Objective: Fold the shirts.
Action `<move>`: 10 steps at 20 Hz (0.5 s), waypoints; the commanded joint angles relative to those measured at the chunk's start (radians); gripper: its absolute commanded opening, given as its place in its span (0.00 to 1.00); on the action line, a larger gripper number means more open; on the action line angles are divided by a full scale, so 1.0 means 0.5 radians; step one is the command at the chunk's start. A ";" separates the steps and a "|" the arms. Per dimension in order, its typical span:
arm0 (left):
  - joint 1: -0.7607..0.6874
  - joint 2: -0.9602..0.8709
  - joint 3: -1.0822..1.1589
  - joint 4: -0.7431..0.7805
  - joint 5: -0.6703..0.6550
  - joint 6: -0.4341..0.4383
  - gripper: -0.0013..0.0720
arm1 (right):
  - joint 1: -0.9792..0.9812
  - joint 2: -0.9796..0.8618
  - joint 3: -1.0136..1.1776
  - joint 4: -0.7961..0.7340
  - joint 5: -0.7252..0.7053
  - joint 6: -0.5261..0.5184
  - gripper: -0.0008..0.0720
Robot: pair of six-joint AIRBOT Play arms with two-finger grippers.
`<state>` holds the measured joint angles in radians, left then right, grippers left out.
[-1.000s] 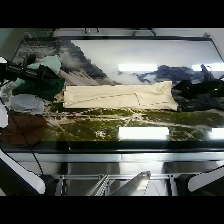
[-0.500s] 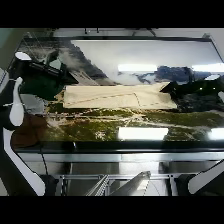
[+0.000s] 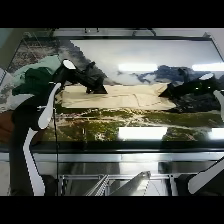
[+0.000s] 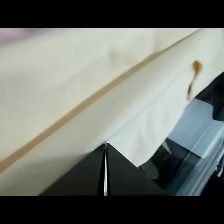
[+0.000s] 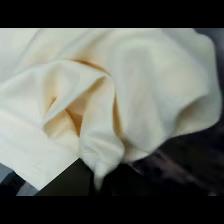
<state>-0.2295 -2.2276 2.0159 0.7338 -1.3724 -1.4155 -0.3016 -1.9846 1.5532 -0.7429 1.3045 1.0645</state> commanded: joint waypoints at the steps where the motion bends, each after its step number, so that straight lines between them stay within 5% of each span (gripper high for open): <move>1: -0.207 -0.019 0.000 0.105 0.312 -0.047 0.01 | -0.104 0.120 0.131 0.102 0.298 0.052 0.04; 5: -0.332 -0.058 0.001 0.061 0.401 -0.066 0.01 | -0.129 0.280 0.260 0.129 0.491 0.105 0.04; 10: -0.407 -0.124 0.082 -0.137 0.407 -0.067 0.01 | 0.017 0.525 0.269 0.572 0.549 0.131 0.04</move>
<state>-0.4114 -2.2780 2.0380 0.7124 -1.1847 -1.4456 -0.3313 -1.7855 1.6783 -0.5762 1.5463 1.1187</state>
